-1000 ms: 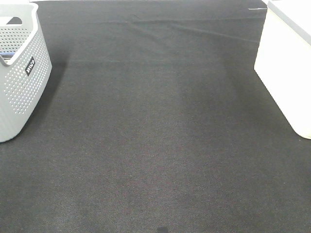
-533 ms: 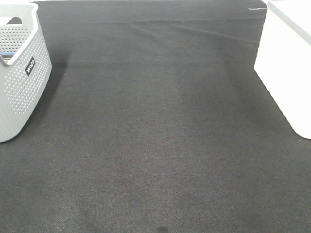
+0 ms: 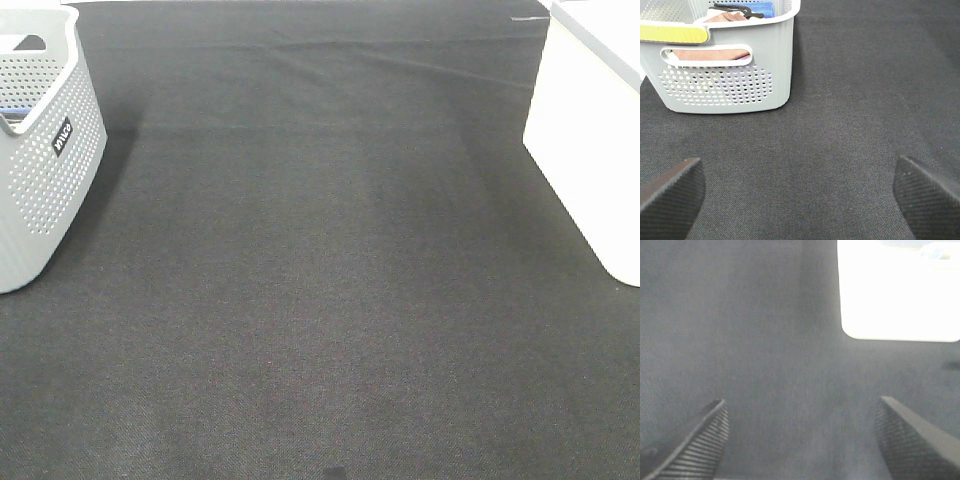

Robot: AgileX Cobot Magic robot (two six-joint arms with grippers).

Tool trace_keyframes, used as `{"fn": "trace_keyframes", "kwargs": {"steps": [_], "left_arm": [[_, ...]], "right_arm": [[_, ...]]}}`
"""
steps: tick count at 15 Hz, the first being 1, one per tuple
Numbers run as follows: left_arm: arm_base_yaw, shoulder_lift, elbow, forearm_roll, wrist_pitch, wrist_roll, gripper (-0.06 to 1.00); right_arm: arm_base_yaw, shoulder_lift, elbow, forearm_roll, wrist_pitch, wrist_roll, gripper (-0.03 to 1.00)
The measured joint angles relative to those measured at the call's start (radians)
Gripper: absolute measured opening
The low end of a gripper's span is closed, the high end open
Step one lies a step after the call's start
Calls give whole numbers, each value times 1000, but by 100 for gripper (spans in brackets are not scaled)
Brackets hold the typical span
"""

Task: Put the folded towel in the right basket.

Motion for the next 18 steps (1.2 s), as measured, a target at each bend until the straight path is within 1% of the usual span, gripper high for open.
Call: {"fn": "trace_keyframes", "kwargs": {"steps": [2,13,14,17,18], "left_arm": [[0,0,0,0,0,0,97],[0,0,0,0,0,0,97],[0,0,0,0,0,0,97],[0,0,0,0,0,0,97],[0,0,0,0,0,0,97]], "right_arm": [[0,2,25,0,-12,0,76],[-1,2,27,6,-16,0,76],[-9,2,27,6,-16,0,76],[-90,2,27,6,-16,0,76],[-103,2,27,6,-16,0,76]]}}
